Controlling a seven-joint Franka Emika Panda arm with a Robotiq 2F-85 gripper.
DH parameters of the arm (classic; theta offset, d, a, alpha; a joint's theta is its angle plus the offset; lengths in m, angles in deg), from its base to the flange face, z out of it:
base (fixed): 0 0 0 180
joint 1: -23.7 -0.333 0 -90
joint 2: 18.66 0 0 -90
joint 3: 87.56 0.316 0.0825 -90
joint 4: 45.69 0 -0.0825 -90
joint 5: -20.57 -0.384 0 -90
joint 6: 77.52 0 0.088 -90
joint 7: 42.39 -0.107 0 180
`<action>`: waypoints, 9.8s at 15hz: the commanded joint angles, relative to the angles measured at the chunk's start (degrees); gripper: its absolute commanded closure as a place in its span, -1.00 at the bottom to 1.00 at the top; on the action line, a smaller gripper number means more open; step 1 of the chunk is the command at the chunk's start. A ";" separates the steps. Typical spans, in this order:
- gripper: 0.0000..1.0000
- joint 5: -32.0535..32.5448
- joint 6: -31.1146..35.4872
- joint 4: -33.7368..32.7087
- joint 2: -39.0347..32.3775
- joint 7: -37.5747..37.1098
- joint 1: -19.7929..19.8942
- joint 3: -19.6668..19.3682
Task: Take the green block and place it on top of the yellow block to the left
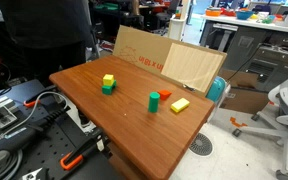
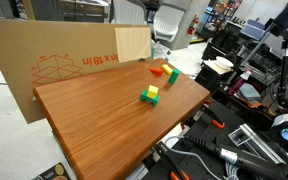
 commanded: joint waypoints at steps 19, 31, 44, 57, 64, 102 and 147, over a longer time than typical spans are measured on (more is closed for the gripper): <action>-1.00 -0.73 -0.21 -0.12 -0.15 0.58 0.83 0.80; -1.00 -0.73 -0.21 -0.12 -0.15 0.58 0.83 0.81; -1.00 -0.73 -0.21 -0.12 -0.15 0.58 0.83 0.81; -1.00 -0.52 6.61 -9.73 -28.81 -4.40 0.30 4.72; -1.00 1.54 8.08 -23.75 -50.72 -10.88 1.57 6.26; 0.82 5.40 -0.19 -55.29 -82.13 -23.96 2.47 3.68; 0.82 1.73 4.83 -34.91 -60.95 -9.53 -2.95 14.43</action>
